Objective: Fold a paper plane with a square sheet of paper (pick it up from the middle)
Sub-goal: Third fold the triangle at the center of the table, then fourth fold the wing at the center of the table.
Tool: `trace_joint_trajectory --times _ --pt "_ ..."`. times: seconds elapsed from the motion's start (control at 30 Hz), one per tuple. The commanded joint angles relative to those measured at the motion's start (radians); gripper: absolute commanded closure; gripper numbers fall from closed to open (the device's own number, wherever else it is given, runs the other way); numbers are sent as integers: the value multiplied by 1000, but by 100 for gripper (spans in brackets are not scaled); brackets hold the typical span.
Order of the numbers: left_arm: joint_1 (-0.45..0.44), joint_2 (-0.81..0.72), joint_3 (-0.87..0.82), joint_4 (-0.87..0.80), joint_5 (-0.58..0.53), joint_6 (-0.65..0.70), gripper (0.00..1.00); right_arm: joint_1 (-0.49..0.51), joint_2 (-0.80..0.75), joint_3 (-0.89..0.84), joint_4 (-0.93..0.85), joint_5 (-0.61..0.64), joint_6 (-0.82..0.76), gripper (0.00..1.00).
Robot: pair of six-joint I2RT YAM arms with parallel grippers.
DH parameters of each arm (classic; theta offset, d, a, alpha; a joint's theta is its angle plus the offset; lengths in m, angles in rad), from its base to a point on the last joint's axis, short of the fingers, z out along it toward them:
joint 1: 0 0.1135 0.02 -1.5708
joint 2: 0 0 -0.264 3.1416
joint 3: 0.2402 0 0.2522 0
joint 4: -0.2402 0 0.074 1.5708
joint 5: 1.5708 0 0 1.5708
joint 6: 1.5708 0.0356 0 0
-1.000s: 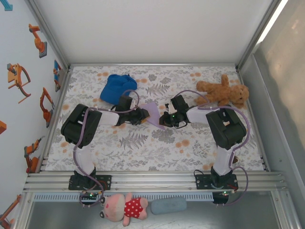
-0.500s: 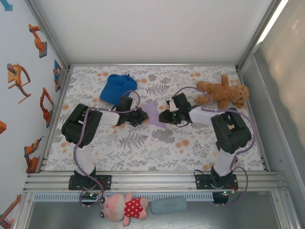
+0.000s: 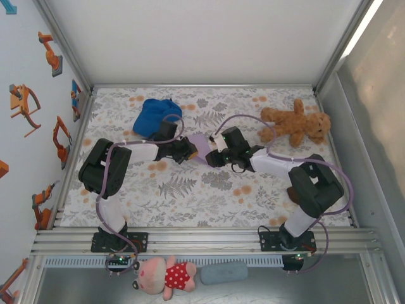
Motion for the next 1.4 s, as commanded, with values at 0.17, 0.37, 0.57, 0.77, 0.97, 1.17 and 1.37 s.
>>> trace_joint_trajectory --times 0.17,0.37,0.57,0.77,0.97,1.17,1.37 --pt "7 -39 51 -129 -6 -55 90 87 72 10 70 177 -164 61" --pt "7 -49 66 -147 -1 -71 90 102 111 25 87 185 -194 62" --pt "9 -43 73 -148 6 -89 90 105 133 28 98 177 -199 61" --pt "13 -47 68 -149 18 -99 90 105 152 29 105 190 -200 62" --pt "18 -53 59 -154 23 -100 90 106 161 35 101 190 -207 67" --pt "18 -49 56 -150 35 -106 90 106 170 49 91 190 -219 74" --pt "21 -51 54 -159 33 -105 89 108 166 48 84 184 -223 82"
